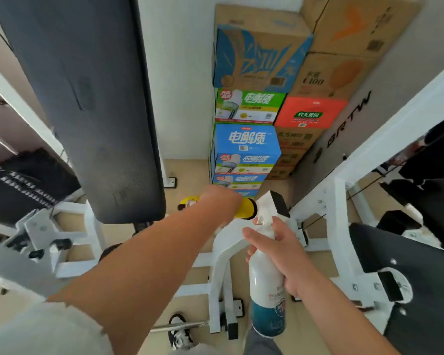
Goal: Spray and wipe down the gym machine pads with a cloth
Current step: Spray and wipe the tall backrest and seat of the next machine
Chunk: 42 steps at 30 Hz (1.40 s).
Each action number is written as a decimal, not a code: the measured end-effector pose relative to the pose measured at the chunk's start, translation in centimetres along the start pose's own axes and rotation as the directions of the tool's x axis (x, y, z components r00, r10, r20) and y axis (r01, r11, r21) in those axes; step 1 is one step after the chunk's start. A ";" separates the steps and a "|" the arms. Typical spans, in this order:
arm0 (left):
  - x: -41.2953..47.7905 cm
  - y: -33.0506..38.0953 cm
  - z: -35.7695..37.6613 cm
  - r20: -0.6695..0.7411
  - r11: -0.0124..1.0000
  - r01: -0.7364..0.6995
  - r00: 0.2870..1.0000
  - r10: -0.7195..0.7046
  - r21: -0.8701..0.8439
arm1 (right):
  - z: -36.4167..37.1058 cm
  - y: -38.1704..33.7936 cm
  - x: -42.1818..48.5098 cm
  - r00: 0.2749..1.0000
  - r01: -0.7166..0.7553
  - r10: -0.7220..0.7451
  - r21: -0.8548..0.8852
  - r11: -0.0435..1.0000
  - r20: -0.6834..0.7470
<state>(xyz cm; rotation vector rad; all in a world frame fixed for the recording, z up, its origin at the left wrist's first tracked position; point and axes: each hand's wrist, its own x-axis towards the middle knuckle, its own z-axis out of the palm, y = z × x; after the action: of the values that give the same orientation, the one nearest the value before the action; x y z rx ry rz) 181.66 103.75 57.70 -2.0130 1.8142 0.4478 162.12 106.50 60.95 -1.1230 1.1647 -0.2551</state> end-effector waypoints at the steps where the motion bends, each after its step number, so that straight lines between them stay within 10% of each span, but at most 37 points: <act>1: -0.3 0.8 0.4 -0.055 1.000 0.021 0.998 -0.020 0.016 | 0.3 0.4 -0.6 1.000 0.001 -0.001 0.020 1.000 -0.020; 8: -5.7 -3.4 1.4 -0.207 0.989 -0.003 0.978 0.033 0.145 | 1.4 2.3 -3.1 0.998 0.008 -0.011 0.050 0.999 0.061; 13: -13.6 -6.6 5.9 -0.172 0.879 0.343 0.894 -0.413 -0.331 | 3.1 3.4 -3.1 0.976 0.028 -0.024 -0.013 1.000 0.215; 18: -21.3 -0.5 13.6 0.104 0.210 0.322 0.735 -0.670 -0.923 | 6.4 5.4 -3.5 0.947 0.043 -0.022 -0.058 0.997 0.322; 21: -23.7 3.7 14.2 0.429 -0.459 0.187 0.746 -0.509 -0.869 | 7.9 6.0 -4.2 0.933 0.049 -0.019 -0.074 0.996 0.360; 23: -25.0 4.1 13.7 0.453 -0.659 0.093 0.797 -0.400 -0.746 | 9.1 5.9 -4.7 0.925 0.069 -0.025 -0.104 0.992 0.378; 37: -27.4 -16.8 16.9 0.436 -0.678 0.024 0.783 -0.444 -0.734 | 27.1 3.7 -2.7 0.948 0.081 -0.042 -0.113 0.990 0.315; 42: -30.0 -27.7 22.1 0.364 -0.445 0.156 0.825 -0.433 -0.882 | 39.8 3.2 -1.0 0.974 0.060 -0.046 -0.057 0.997 0.223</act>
<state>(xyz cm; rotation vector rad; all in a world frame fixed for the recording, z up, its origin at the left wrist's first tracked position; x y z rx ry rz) 206.46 142.91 55.07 -3.4566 0.1049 2.3001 193.28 131.21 57.37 -1.2070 0.9511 -0.1301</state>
